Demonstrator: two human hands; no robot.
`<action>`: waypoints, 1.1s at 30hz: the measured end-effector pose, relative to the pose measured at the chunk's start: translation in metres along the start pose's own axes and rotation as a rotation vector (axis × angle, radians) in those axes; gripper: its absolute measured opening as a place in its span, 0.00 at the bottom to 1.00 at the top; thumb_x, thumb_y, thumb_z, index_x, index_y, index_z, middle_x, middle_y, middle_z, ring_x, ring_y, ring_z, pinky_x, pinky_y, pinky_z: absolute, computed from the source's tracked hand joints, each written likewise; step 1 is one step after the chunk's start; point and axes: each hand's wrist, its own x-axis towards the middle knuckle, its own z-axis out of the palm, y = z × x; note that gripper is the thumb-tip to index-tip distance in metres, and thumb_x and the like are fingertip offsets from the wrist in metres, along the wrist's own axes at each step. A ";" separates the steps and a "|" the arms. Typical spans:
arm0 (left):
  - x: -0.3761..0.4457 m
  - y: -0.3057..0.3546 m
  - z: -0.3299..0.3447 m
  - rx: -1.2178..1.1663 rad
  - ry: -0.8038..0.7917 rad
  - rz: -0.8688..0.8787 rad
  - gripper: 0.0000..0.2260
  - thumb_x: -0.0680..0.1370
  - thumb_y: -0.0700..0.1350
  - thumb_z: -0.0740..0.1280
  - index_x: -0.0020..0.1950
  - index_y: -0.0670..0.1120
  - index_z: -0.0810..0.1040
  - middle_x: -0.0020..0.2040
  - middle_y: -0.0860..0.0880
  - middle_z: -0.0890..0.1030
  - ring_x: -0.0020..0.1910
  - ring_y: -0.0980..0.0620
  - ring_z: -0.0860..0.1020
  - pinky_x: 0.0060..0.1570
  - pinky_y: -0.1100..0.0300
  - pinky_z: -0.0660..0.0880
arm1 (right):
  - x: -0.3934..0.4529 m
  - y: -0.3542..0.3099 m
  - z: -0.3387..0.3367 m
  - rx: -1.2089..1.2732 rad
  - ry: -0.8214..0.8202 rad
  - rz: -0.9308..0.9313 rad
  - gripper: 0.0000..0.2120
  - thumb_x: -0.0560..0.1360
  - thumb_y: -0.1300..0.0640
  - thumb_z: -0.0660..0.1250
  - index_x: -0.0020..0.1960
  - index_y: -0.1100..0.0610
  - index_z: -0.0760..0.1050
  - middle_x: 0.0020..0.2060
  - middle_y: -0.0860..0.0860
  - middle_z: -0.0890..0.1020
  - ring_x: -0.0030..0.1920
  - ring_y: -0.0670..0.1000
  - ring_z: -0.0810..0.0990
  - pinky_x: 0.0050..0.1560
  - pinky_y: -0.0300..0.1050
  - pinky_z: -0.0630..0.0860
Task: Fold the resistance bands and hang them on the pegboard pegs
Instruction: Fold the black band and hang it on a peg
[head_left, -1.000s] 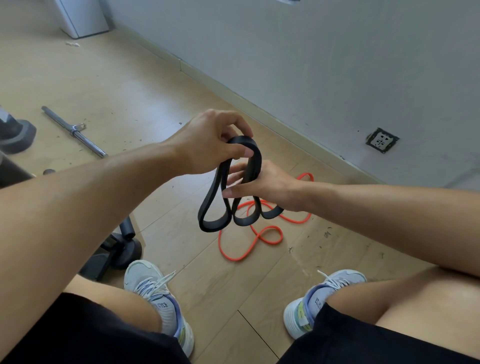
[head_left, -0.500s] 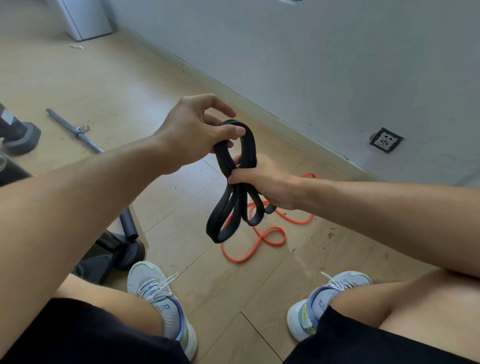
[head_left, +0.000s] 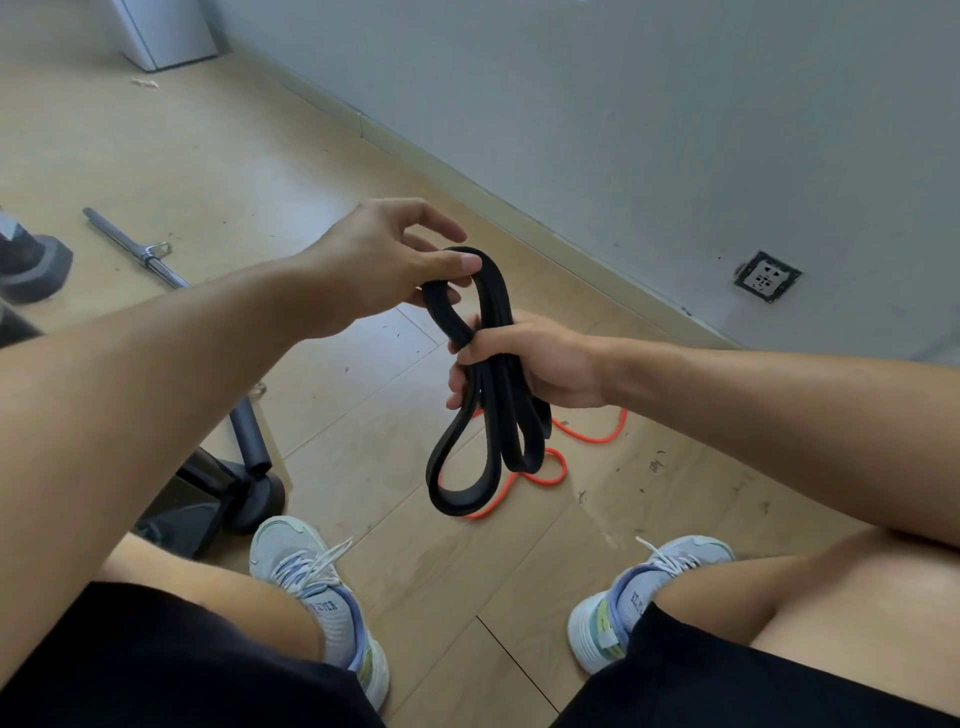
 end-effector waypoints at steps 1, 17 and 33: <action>-0.001 -0.001 -0.001 -0.040 -0.040 -0.026 0.19 0.75 0.44 0.75 0.64 0.46 0.78 0.51 0.44 0.86 0.49 0.46 0.86 0.54 0.51 0.82 | 0.000 0.001 -0.001 0.011 -0.003 0.005 0.03 0.81 0.64 0.63 0.53 0.60 0.73 0.46 0.59 0.83 0.53 0.62 0.85 0.64 0.62 0.78; -0.003 -0.007 0.006 -0.042 -0.024 -0.031 0.13 0.72 0.37 0.77 0.55 0.41 0.82 0.48 0.41 0.87 0.47 0.42 0.86 0.52 0.51 0.83 | 0.002 0.006 -0.019 -0.147 0.196 -0.042 0.08 0.78 0.64 0.73 0.56 0.62 0.80 0.44 0.55 0.86 0.44 0.52 0.86 0.49 0.43 0.82; -0.009 0.006 0.008 -0.058 0.045 0.063 0.16 0.69 0.37 0.80 0.55 0.43 0.83 0.45 0.44 0.88 0.42 0.46 0.87 0.47 0.54 0.84 | 0.001 0.014 -0.013 -0.526 0.202 -0.066 0.12 0.68 0.49 0.83 0.46 0.39 0.83 0.31 0.48 0.77 0.36 0.48 0.78 0.51 0.54 0.78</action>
